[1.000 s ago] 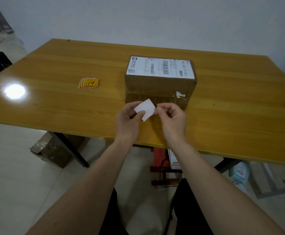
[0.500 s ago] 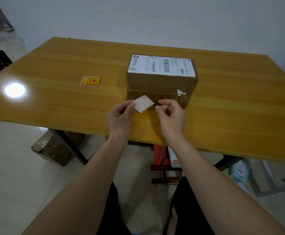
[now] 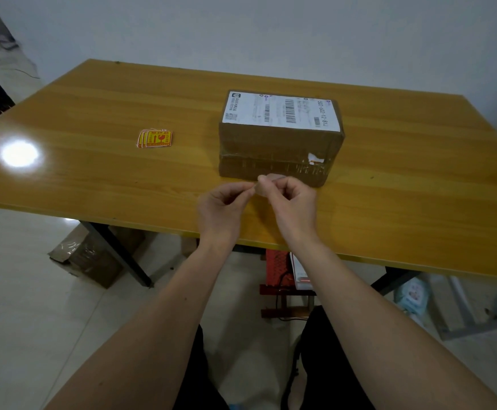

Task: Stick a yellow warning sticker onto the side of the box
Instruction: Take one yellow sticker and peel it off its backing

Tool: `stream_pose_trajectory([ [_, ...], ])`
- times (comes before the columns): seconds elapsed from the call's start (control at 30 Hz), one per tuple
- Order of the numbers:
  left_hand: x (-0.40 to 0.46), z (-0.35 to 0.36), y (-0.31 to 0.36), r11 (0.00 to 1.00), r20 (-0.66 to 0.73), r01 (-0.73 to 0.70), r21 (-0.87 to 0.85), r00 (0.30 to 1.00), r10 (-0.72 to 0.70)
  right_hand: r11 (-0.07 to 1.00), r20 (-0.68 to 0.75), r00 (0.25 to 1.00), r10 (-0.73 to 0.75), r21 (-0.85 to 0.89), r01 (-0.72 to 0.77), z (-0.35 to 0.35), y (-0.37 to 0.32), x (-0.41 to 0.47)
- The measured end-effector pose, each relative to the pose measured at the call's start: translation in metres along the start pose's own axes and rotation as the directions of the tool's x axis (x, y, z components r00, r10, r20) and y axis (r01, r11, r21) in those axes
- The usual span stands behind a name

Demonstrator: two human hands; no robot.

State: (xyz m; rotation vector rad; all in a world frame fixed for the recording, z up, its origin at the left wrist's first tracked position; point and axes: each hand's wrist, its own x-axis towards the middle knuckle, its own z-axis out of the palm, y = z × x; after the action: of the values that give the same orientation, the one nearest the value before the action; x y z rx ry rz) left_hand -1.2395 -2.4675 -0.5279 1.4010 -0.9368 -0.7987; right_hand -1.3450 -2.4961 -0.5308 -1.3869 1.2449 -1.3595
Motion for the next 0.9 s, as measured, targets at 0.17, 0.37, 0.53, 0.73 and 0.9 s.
stream_pose_trajectory([
  [0.17,0.000,0.000,-0.001,1.000,0.009,-0.018,0.002,1.000,0.018,1.000,0.000,1.000,-0.006,0.003,0.006,-0.001,0.000,0.000],
  [0.37,-0.001,0.001,-0.002,0.998,0.008,-0.036,0.042,0.999,0.036,0.999,0.015,0.999,-0.030,0.016,0.030,-0.001,0.001,-0.001],
  [0.53,0.000,0.001,-0.001,0.999,-0.004,-0.031,0.042,1.000,0.031,0.999,0.032,0.999,-0.043,0.014,0.042,-0.003,-0.001,-0.002],
  [0.73,0.003,0.006,-0.003,0.986,-0.014,-0.049,0.158,0.999,0.052,0.998,0.068,0.996,-0.059,-0.023,0.060,-0.002,0.000,-0.002],
  [0.9,0.003,0.011,-0.001,0.971,-0.078,-0.102,0.216,0.990,0.121,0.991,0.122,0.988,-0.098,-0.079,0.108,0.000,0.000,-0.005],
])
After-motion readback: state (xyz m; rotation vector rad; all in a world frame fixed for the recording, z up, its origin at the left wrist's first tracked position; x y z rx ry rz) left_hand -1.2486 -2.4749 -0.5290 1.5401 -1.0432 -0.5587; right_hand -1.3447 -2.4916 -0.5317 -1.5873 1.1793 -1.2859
